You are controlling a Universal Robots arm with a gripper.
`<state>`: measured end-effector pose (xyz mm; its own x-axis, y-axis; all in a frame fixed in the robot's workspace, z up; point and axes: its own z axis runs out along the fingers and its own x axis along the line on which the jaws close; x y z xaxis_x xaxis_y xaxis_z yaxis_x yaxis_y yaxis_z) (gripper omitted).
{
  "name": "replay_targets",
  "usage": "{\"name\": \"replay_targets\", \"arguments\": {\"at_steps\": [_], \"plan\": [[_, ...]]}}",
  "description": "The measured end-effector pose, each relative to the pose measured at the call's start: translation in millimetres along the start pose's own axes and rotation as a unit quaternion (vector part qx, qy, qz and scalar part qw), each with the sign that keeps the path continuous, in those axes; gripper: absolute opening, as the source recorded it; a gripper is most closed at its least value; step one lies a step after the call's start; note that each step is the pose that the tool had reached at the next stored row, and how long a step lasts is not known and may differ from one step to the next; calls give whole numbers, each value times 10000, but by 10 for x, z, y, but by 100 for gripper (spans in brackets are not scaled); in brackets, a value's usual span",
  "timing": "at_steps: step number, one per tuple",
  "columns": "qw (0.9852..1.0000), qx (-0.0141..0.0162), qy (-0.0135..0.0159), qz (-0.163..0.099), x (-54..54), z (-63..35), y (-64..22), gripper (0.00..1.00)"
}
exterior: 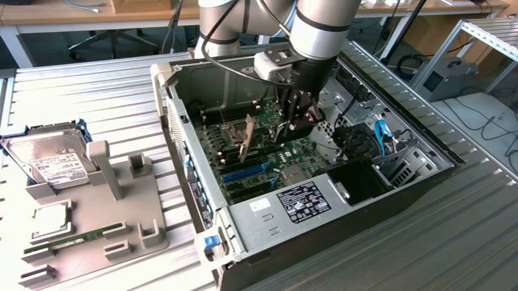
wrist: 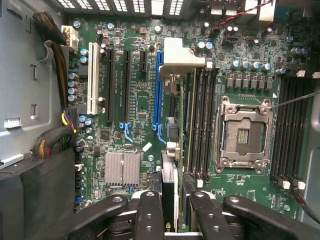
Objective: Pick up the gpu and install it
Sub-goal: 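Insert the gpu into the slot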
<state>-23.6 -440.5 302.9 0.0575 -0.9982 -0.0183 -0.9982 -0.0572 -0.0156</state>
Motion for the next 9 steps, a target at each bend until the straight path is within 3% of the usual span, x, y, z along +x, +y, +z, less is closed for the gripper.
{"name": "replay_targets", "arguments": {"at_steps": [9], "plan": [[10000, 0, 0, 0, 14, 3, 40, 26]]}}
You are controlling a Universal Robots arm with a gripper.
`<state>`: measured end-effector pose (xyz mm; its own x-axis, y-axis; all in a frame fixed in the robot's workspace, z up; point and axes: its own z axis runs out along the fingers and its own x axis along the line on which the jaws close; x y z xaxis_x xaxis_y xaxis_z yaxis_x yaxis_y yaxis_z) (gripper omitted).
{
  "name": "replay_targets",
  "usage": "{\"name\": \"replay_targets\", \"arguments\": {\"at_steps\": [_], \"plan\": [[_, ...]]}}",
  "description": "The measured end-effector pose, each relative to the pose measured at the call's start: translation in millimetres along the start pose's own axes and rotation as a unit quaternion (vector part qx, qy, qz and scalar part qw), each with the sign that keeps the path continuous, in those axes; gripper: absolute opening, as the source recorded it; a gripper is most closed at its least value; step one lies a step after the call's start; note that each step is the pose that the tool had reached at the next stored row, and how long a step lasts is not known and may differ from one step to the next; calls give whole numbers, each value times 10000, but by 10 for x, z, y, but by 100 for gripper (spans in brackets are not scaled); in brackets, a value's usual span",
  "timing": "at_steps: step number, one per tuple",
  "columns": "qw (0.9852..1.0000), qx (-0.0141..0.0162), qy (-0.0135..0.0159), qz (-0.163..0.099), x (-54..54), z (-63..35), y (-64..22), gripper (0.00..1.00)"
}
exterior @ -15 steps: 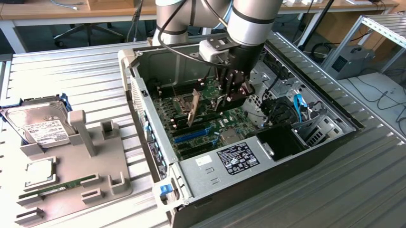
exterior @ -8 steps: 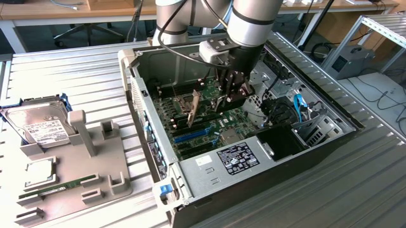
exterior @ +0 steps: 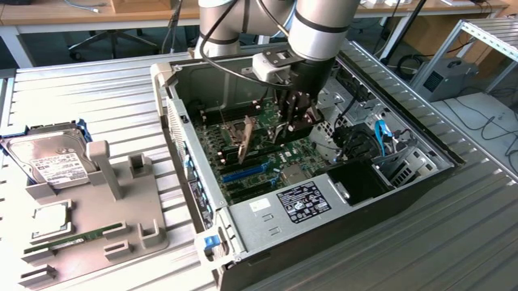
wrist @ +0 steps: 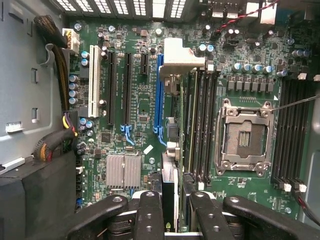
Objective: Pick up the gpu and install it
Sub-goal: 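Insert the gpu into the slot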
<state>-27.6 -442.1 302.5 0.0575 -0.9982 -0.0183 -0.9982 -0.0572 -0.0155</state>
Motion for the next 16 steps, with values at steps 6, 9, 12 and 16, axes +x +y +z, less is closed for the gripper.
{"name": "replay_targets", "arguments": {"at_steps": [6, 9, 12, 16], "plan": [[10000, 0, 0, -1, 6, -1, 27, 26], [10000, 0, 0, 0, 12, -1, 46, 26], [10000, 0, 0, 0, 22, -1, 61, 26], [10000, 0, 0, 0, 28, -1, 97, 26]]}}
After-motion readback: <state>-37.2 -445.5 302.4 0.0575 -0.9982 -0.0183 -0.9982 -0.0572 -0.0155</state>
